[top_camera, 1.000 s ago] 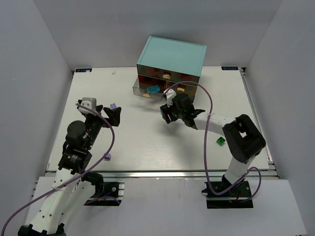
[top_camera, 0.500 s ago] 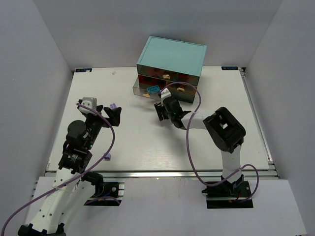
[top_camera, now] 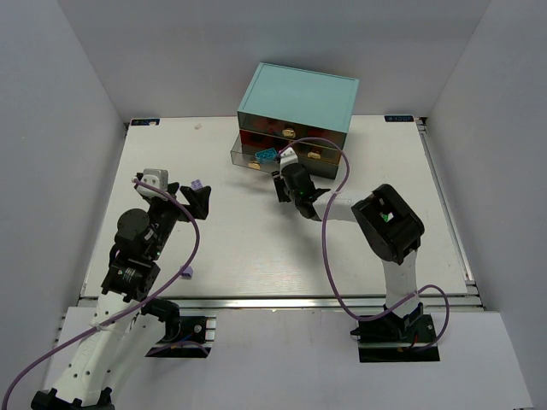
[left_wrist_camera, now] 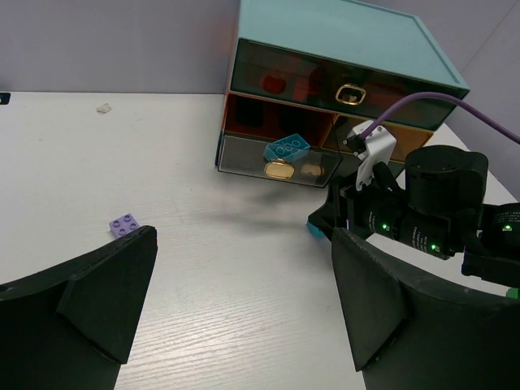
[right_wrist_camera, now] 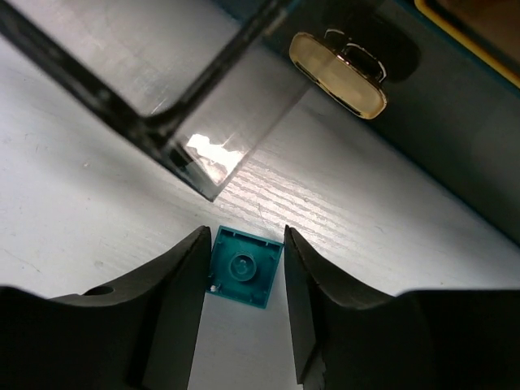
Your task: Sort the legos into containers by color
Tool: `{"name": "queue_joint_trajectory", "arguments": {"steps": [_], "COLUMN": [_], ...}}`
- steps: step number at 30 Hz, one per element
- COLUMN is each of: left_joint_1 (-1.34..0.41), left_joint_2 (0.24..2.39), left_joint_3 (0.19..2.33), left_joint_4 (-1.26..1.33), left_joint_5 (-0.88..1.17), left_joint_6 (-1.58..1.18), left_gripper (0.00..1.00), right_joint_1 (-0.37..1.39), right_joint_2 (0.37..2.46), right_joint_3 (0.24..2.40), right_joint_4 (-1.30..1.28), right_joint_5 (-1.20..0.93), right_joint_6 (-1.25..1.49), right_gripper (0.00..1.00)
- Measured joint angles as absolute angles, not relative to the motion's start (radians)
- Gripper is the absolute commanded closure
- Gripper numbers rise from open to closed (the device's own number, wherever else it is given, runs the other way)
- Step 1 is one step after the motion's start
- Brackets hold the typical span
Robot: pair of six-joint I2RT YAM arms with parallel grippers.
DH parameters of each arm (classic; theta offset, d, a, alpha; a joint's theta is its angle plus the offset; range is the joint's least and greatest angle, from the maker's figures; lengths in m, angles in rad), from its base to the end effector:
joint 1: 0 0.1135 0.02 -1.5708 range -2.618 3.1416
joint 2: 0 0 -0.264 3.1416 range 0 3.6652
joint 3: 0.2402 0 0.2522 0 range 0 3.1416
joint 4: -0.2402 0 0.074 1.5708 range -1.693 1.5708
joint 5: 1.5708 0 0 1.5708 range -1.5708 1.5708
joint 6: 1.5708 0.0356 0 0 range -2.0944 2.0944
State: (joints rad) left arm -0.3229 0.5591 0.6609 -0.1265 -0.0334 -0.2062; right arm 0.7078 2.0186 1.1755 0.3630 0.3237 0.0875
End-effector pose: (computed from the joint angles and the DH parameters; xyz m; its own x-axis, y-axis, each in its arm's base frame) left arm 0.1363 -0.0444 0.3354 -0.0814 -0.1885 -0.9787 0.2746 0.9397 -0.2039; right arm 0.3399 0.2759 0.1587 -0.3847 -0.2202 -0.8964 -0.3698 0.9265 -0.0688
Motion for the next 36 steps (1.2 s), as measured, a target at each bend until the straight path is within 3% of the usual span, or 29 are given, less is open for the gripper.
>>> {"name": "queue_joint_trajectory", "arguments": {"steps": [7, 10, 14, 15, 18, 23, 29, 36], "left_joint_1": [-0.323, -0.323, -0.323, -0.323, -0.323, -0.323, -0.323, -0.323], "left_joint_2": [0.559, 0.559, 0.559, 0.559, 0.559, 0.555, 0.55, 0.546], "left_joint_3": [0.661, 0.661, 0.661, 0.661, 0.661, 0.661, 0.661, 0.661], "left_joint_4": [-0.126, -0.126, -0.126, -0.127, -0.127, -0.127, -0.126, -0.127], "left_joint_5": [-0.034, -0.035, -0.035, -0.035, -0.037, -0.038, -0.038, -0.038], "left_joint_6": [-0.206, -0.207, -0.206, -0.206, -0.206, -0.206, -0.207, -0.207], "left_gripper": [0.03, 0.03, 0.03, 0.03, 0.03, 0.03, 0.03, 0.03], "right_joint_1": [0.707, 0.707, 0.707, 0.707, 0.707, 0.706, 0.705, 0.711], "right_joint_2": [2.019, 2.019, 2.02, 2.02, 2.02, 1.998, 1.837, 1.736], "right_joint_3": [1.176, 1.176, 1.176, 1.176, 1.176, 1.16, 1.151, 1.268], "right_joint_4": [0.334, 0.323, 0.31, 0.309, 0.31, 0.295, 0.068, -0.152], "right_joint_5": [0.311, 0.311, 0.308, 0.307, 0.3, 0.254, -0.08, -0.392], "right_joint_6": [0.103, 0.106, 0.107, 0.107, 0.112, 0.095, -0.099, -0.332], "right_gripper": [0.42, 0.43, 0.54, 0.62, 0.73, 0.86, 1.0, 1.0]}}
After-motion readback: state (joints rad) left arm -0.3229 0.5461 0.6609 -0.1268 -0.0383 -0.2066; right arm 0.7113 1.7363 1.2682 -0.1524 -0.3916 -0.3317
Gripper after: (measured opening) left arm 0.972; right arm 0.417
